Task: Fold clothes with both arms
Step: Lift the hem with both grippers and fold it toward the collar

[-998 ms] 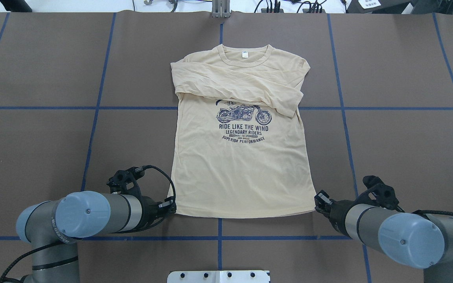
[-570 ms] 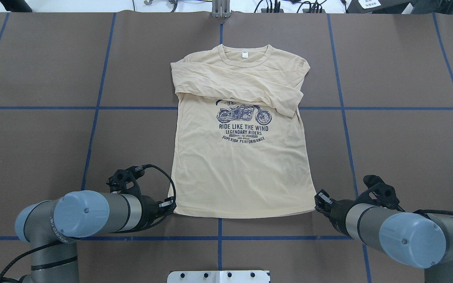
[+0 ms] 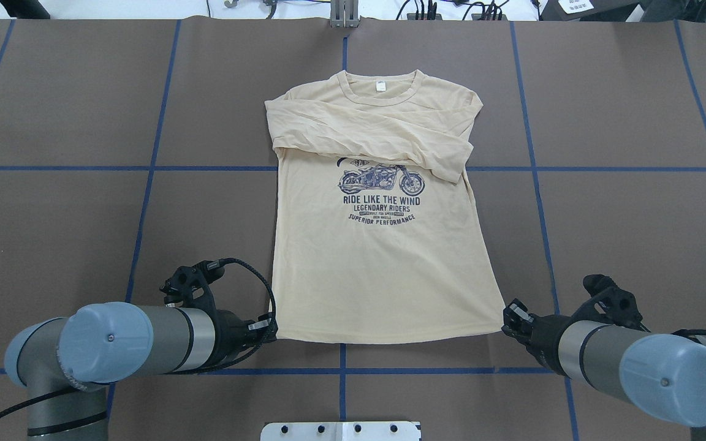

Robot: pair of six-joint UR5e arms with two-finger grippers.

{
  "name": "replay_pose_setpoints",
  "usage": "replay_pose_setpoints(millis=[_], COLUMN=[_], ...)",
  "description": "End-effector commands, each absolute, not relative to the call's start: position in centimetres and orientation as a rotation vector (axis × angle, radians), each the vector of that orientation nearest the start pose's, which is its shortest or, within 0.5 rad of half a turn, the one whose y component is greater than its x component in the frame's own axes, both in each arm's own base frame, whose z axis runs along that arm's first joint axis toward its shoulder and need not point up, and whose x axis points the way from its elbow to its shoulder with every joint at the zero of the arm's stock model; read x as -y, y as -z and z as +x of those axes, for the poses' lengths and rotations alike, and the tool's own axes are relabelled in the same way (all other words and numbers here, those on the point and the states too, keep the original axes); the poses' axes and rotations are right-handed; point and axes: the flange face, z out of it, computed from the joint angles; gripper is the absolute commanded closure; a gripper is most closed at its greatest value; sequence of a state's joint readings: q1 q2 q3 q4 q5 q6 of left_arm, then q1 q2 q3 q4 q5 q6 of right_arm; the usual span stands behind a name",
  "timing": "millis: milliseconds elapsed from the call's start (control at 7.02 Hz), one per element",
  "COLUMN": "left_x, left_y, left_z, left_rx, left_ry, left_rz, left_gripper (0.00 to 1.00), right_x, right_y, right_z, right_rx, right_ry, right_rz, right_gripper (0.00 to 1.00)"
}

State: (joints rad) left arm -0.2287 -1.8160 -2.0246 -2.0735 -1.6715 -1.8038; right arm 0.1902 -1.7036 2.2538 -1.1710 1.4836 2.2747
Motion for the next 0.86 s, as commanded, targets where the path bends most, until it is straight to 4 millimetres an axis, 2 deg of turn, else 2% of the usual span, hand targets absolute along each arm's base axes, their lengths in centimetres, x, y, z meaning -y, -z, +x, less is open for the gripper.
replay_pose_setpoints(millis=[0, 143, 285, 428, 570, 713], left_x=[22.2, 21.2, 20.9, 20.7, 22.1, 24.7], left_y=[-23.4, -22.6, -21.3, -20.6, -20.5, -19.7], left_z=[46.3, 46.1, 45.1, 44.4, 44.1, 43.0], left_rx=[-1.199, -1.206, -1.235, -1.251, -1.259, -1.285], left_ry=[0.377, 0.397, 0.392, 0.380, 0.394, 0.399], left_rz=[-0.158, -0.198, -0.214, -0.225, -0.191, -0.124], left_gripper=[1.00, 1.00, 1.00, 1.00, 1.00, 1.00], right_x=[20.7, 20.1, 20.1, 21.4, 22.8, 25.1], right_y=[-34.1, -33.6, -33.4, -33.1, -33.1, -32.5], right_z=[-36.3, -35.0, -34.8, -34.1, -33.4, -33.9], right_rx=[0.980, 0.976, 0.979, 0.993, 0.999, 1.012], right_ry=[-0.830, -0.814, -0.812, -0.841, -0.864, -0.844], right_rz=[-0.239, -0.268, -0.275, -0.257, -0.242, -0.228], right_gripper=[1.00, 1.00, 1.00, 1.00, 1.00, 1.00])
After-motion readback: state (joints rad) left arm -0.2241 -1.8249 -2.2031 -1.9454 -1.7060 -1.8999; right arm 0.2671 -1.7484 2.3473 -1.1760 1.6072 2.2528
